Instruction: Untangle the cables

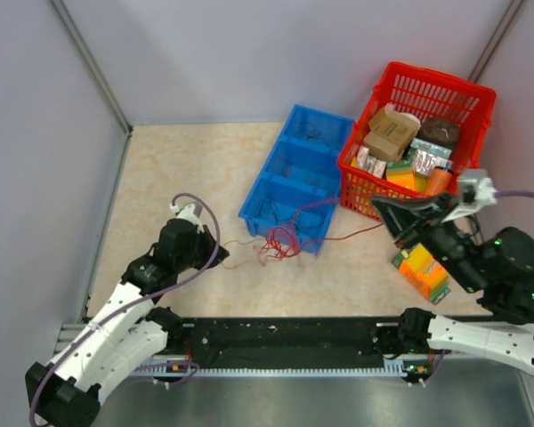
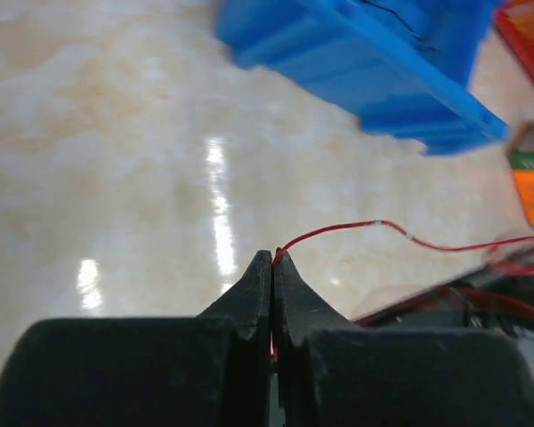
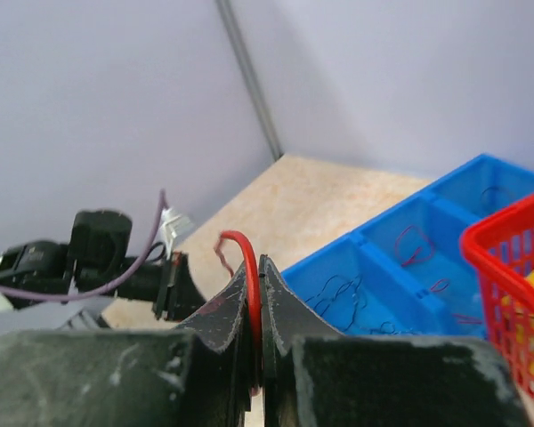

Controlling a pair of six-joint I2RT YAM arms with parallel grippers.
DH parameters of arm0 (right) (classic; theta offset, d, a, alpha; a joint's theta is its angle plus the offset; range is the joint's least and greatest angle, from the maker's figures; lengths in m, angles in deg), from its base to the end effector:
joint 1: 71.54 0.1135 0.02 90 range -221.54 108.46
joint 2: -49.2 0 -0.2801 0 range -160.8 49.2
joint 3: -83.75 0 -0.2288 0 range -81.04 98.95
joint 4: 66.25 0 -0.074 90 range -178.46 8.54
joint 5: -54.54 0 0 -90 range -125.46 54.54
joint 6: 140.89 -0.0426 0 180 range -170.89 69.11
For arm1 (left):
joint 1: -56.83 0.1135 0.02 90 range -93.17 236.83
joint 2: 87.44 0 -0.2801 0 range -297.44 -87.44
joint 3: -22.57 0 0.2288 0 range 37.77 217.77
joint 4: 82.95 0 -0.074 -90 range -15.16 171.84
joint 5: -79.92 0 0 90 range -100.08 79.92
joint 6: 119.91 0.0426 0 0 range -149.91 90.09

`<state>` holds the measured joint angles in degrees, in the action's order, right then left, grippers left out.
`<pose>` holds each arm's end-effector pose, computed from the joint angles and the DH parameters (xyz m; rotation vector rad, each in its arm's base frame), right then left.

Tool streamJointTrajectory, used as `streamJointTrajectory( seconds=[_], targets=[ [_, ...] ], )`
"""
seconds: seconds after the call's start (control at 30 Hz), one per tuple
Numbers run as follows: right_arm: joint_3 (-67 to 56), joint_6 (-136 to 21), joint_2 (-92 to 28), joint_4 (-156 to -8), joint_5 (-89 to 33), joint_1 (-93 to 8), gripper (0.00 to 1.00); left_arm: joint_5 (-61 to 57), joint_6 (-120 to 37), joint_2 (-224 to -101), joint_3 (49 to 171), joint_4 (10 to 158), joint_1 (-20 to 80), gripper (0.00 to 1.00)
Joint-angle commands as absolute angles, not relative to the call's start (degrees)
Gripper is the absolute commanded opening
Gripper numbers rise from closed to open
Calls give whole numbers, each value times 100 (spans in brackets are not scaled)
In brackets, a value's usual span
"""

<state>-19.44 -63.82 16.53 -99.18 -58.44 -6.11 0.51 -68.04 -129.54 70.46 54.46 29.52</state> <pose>0.0399 0.0472 0.4460 -0.3092 1.4124 0.8585 0.1142 -0.0678 0.2550 -0.1119 2.3279 -0.8117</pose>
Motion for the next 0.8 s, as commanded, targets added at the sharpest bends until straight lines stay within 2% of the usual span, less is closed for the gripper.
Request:
streamJointTrajectory(
  seconds=[0.0,0.23,0.47,0.6,0.77],
  targets=[
    [-1943,-5959,2492,-9930,-6998,-642,0,-2560,-7525,-12585,7363,4196,3142,0],
    [-1953,-5818,3372,-10641,-8352,-641,0,-5189,-7993,-11891,8092,3087,3371,0],
    [-1899,-5748,3355,-11143,-8406,-641,0,-6368,-7316,-11232,8585,3236,3372,0],
    [-2022,-5914,3329,-11143,-8249,-650,0,-6257,-7105,-11082,8787,3271,3372,0],
    [-2610,-6432,2733,-10819,-7073,-650,0,-4853,-6562,-10985,8778,4025,3372,0]
  ],
)
